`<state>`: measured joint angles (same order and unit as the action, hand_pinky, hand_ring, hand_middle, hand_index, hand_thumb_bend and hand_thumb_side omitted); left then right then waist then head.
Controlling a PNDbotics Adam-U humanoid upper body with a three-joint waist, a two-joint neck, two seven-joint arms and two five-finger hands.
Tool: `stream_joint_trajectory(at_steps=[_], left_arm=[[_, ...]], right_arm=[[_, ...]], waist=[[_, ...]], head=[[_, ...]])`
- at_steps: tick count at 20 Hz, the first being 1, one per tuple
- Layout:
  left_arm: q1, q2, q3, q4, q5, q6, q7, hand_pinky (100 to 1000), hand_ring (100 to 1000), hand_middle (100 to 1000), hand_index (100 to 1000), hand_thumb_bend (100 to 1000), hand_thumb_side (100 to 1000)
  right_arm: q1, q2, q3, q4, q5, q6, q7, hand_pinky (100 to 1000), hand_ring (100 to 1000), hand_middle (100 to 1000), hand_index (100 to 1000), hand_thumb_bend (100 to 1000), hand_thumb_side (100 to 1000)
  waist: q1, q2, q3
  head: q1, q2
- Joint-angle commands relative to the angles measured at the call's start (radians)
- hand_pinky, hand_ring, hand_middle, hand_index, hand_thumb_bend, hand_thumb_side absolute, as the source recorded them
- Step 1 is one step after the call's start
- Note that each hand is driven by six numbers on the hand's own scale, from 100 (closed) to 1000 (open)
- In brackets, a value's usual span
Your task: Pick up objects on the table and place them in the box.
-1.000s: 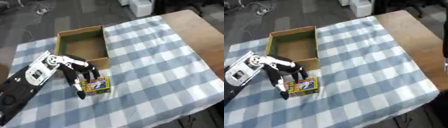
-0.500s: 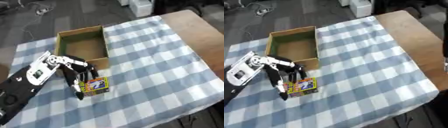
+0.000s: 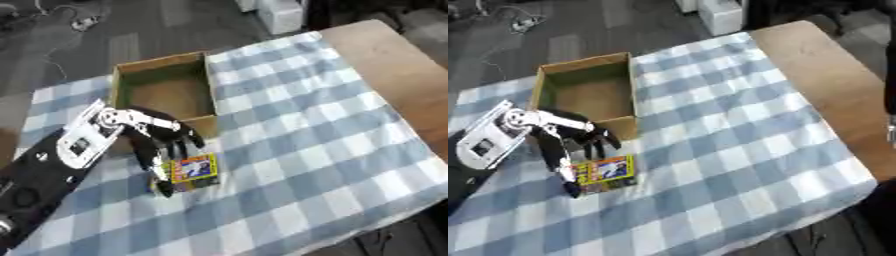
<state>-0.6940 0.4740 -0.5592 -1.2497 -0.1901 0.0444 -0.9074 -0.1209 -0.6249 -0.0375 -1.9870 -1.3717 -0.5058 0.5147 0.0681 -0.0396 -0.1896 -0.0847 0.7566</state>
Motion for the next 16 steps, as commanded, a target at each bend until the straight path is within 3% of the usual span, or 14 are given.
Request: stream_joint_trajectory(at_steps=[1,16], left_arm=[[-0.023,0.01,0.028,-0.011,-0.03,0.008,0.0,753,820,896,955,1000,353],[-0.028,0.005,0.035,0.058,-0.125,-0.013,0.0,770,833,880,928,996,353]], right_arm=[[-0.015,-0.025,-0.012,-0.013,-0.002,0.002,-0.002,360,309,349,568,100,1000],[-0.014,-0.024,-0.012,-0.013,-0.001,0.002,-0.001,360,309,349,568,100,1000]], waist=[[-0.005,-0.01,-0.001],[-0.007,-0.01,-0.003]], head=[[-0.003,-0.003],[-0.03,-0.001]])
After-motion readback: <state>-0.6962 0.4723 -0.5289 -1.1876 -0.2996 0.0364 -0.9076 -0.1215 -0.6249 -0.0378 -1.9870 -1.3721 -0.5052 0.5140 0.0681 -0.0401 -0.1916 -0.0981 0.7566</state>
